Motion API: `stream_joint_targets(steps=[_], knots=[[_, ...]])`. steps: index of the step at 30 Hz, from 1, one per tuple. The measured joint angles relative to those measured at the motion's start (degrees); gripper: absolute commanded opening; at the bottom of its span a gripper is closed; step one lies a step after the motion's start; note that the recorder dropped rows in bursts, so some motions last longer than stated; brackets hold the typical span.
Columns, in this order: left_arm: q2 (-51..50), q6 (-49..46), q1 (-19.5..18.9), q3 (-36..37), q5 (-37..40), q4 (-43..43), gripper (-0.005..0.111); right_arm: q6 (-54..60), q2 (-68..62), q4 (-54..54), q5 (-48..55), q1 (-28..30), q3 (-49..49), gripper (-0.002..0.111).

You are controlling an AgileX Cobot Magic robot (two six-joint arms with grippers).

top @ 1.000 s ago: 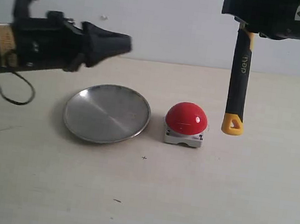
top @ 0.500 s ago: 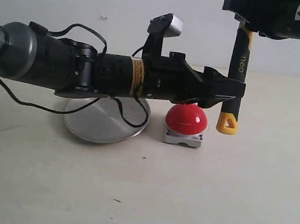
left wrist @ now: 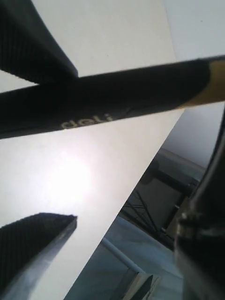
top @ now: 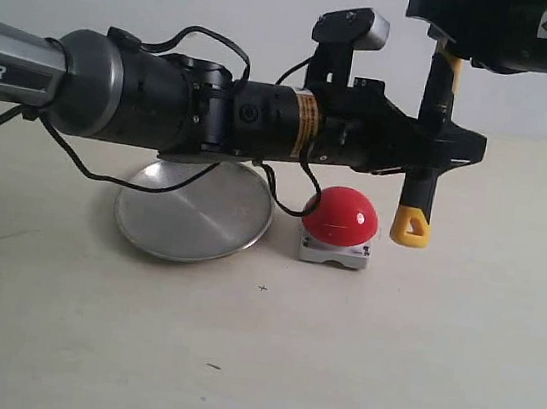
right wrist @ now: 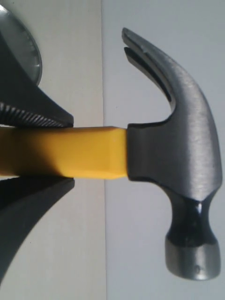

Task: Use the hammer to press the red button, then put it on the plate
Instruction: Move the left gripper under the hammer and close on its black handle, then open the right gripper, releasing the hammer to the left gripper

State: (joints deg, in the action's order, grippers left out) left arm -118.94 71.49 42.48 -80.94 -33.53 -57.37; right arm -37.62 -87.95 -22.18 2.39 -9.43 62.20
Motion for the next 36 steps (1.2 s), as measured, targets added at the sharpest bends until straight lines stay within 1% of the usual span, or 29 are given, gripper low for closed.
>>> stream_joint_targets(steps=[7, 10, 12, 16, 18, 20, 27, 30, 33, 36], knots=[[0.0, 0.0, 0.4, -0.1, 0.9, -0.5, 0.068, -0.2, 0.0, 0.0, 0.8, -2.6, 0.0, 0.0], [0.0, 0.0, 0.4, -0.1, 1.2, -0.7, 0.061, -0.2, 0.0, 0.0, 0.8, -2.7, 0.0, 0.0], [0.0, 0.1, 0.4, -0.1, 1.5, -0.7, 0.053, -0.2, 0.0, 0.0, 0.9, -2.7, 0.0, 0.0], [0.0, 0.5, 0.4, -0.1, 2.0, -0.7, 0.03, -0.2, 0.0, 0.0, 1.0, -2.7, 0.0, 0.0], [0.0, 1.1, 0.4, -0.1, 2.3, -0.4, 0.017, -0.2, 0.0, 0.0, 1.2, -2.7, 0.0, 0.0], [0.0, 1.4, 0.4, -0.1, 2.7, 0.0, 0.0, -0.2, 0.0, 0.0, 1.2, -2.7, 0.0, 0.0], [0.0, 1.7, 0.4, -0.1, 3.7, 0.1, 0.0, -0.2, 0.0, 0.0, 1.3, -2.7, 0.0, 0.0], [0.0, 1.7, 0.4, -0.1, 4.8, 0.1, 0.0, -0.3, 0.0, 0.0, 2.1, -2.7, 0.0, 0.008], [0.0, 1.7, 0.4, -0.1, 5.9, 0.1, 0.0, -0.5, 0.1, 0.3, 2.7, -2.7, 0.0, 0.024], [-0.1, 1.7, 0.4, -0.1, 6.4, 0.0, 0.0, -0.6, 0.3, 0.3, 3.9, -2.8, 0.0, 0.043]])
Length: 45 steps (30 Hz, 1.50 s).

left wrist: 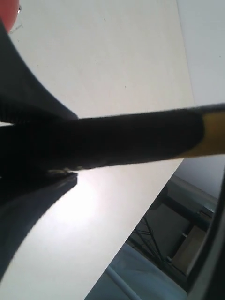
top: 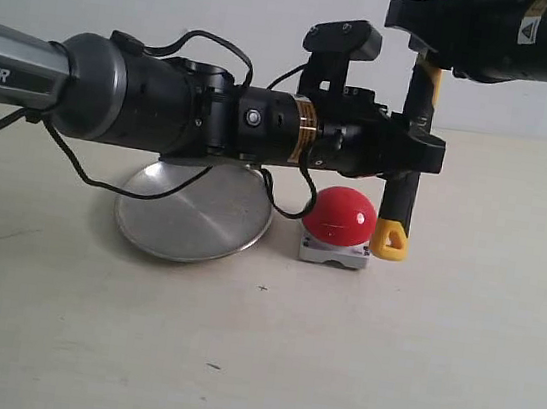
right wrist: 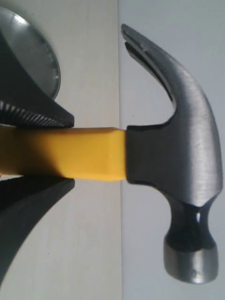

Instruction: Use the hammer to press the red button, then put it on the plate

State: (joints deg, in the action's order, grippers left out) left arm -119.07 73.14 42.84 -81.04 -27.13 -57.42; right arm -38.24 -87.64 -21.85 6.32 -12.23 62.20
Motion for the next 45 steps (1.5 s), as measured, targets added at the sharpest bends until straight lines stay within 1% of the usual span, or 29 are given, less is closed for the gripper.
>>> stream_joint_targets(steps=[3, 5, 10, 14, 17, 19, 21, 23, 25, 28, 32, 35, 37, 40, 43, 45], knots=[[0.0, -0.5, 0.0, 0.0, 0.5, -0.2, 0.0, 1.2, 0.4, -0.4, 2.5, 0.0, 0.0, 0.054], [0.0, -1.3, 0.0, 0.0, 0.6, -0.4, 0.0, 1.6, 0.7, -0.5, 4.6, 0.0, 0.0, 0.057], [0.0, -2.8, 0.0, 0.0, 2.8, 2.4, 0.0, 2.8, 2.7, -0.5, 8.4, 0.0, 0.0, 0.057], [0.0, -4.5, 0.0, 0.4, 6.8, 4.2, 0.0, 3.6, 5.5, -0.7, 11.8, 0.0, 0.0, 0.057], [0.9, -6.5, -0.4, 0.4, 9.1, 6.0, 0.0, 4.9, 7.3, -0.8, 16.4, 0.0, 0.0, 0.057], [2.1, -7.7, -0.6, 0.4, 11.5, 6.3, 0.0, 5.8, 8.6, -0.8, 19.5, 0.0, 0.0, 0.057], [4.1, -9.4, -0.7, 0.6, 16.1, 6.4, 0.0, 6.2, 10.1, -1.0, 20.6, 0.0, -0.6, 0.056], [6.6, -11.0, -0.9, 2.0, 19.9, 6.4, 0.0, 6.3, 12.2, -1.2, 20.0, 0.0, -2.6, 0.051], [9.0, -12.8, -1.0, 4.7, 22.0, 6.4, 0.0, 6.4, 15.0, -1.7, 16.9, 0.0, -6.2, 0.043], [13.3, -15.5, -1.2, 10.0, 23.7, 6.4, 0.0, 6.4, 19.7, -2.9, 9.2, 0.0, -13.5, 0.023], [18.8, -17.7, -1.3, 17.9, 24.1, 6.4, 0.0, 7.0, 26.0, -6.9, -8.0, 0.0, -25.7, 0.0], [22.0, -18.8, -1.5, 22.5, 23.8, 6.4, 0.0, 10.5, 30.1, -8.8, -20.9, 0.0, -35.0, 0.0], [23.6, -19.0, -1.5, 25.0, 22.9, 6.4, 0.0, 14.6, 32.3, -7.0, -27.5, 0.0, -39.5, 0.0], [25.5, -19.2, -1.5, 28.0, 21.9, 6.5, 0.0, 24.2, 36.1, 2.8, -33.7, 0.0, -45.3, 0.0], [26.5, -19.2, -1.5, 29.8, 20.7, 6.5, 0.0, 34.7, 40.7, 13.9, -37.2, 0.0, -49.9, 0.0], [26.8, -19.4, -1.5, 30.2, 20.3, 6.5, 0.0, 39.9, 44.8, 18.9, -38.7, 0.0, -52.7, 0.0]])
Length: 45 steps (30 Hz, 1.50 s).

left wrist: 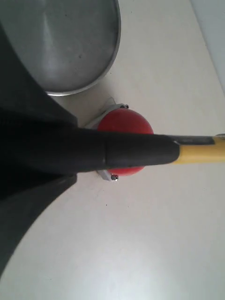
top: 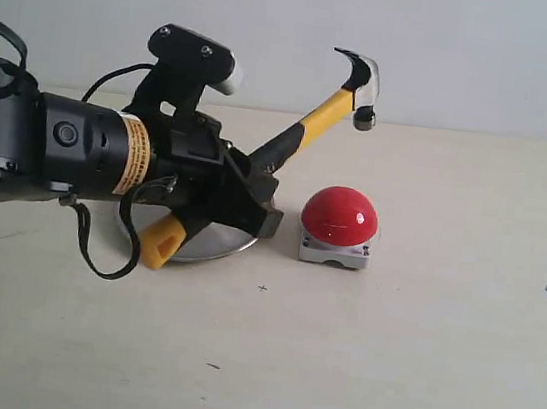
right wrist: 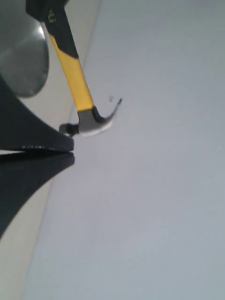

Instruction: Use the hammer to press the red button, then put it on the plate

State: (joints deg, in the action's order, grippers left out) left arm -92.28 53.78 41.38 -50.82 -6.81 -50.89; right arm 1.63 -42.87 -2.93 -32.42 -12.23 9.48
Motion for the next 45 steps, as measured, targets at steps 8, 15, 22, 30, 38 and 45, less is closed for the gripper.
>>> stream_joint_targets(steps=[8, 15, 22, 30, 38, 45], knots=[[0.0, 0.0, 0.0, 0.1, -1.9, 1.3, 0.0, 14.4, 17.9, 11.3, -0.3, 0.0, -4.8, 0.0], [0.0, 0.1, 0.0, 0.2, -2.4, 1.4, 0.0, 17.8, 30.5, 12.2, 2.6, 0.0, -7.4, 0.0], [0.0, 0.1, 0.0, 0.7, -3.2, 1.4, 0.0, 18.3, 37.1, 12.2, 4.9, 0.0, -9.2, 0.0], [0.0, 0.3, 0.0, 0.7, -4.0, 1.4, 0.0, 12.9, 37.8, 16.1, 21.7, 0.0, -9.2, 0.0], [0.0, 0.3, 0.0, 0.7, -4.0, 1.4, 0.0, 5.3, 37.8, 21.8, 42.1, 0.0, -9.2, 0.0], [0.0, 0.3, 0.0, 0.7, 5.2, 1.3, 0.0, 4.7, 37.8, 22.8, 49.5, 0.0, -9.2, 0.0]])
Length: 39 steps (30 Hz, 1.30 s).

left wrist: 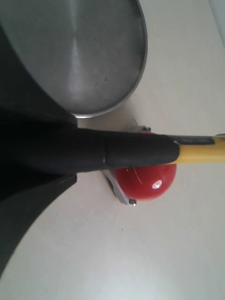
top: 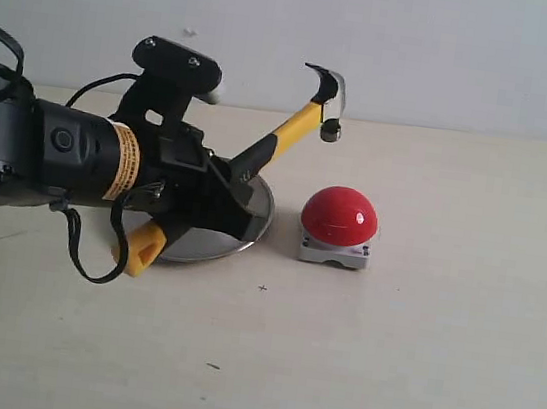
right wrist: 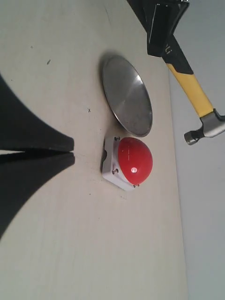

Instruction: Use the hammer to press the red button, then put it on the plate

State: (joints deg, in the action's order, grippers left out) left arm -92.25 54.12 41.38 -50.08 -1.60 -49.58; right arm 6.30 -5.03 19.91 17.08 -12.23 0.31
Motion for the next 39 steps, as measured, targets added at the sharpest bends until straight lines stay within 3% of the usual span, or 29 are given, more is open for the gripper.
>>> stream_joint_targets(steps=[4, 14, 20, 30, 36, 39], knots=[[0.0, 0.0, 0.0, 0.0, 1.1, 0.1, 0.0, 0.0, 0.0, 0.0, 0.1, 0.0, 0.0, 0.0], [0.0, -0.1, 4.7, 0.0, 2.6, -0.8, 0.0, -0.2, 0.9, 0.0, 0.2, 2.7, 0.0, 0.0], [-0.6, -0.1, 4.8, 0.0, 4.6, -0.9, 0.0, -0.3, 2.6, 0.0, 0.2, 6.8, 0.0, 0.0], [-0.4, -0.4, 4.8, -0.2, 4.5, -1.3, 0.0, -0.4, 2.6, 0.0, 0.2, 7.0, 0.0, 0.0], [6.8, -1.2, 4.8, -4.0, 3.5, -1.9, 0.0, -0.4, 2.6, 0.0, 0.2, 7.0, 0.0, 0.0], [3.9, -1.3, 4.8, -4.1, 3.1, -2.0, 0.0, -0.4, 2.6, 0.0, 0.2, 7.0, 0.0, 0.0]])
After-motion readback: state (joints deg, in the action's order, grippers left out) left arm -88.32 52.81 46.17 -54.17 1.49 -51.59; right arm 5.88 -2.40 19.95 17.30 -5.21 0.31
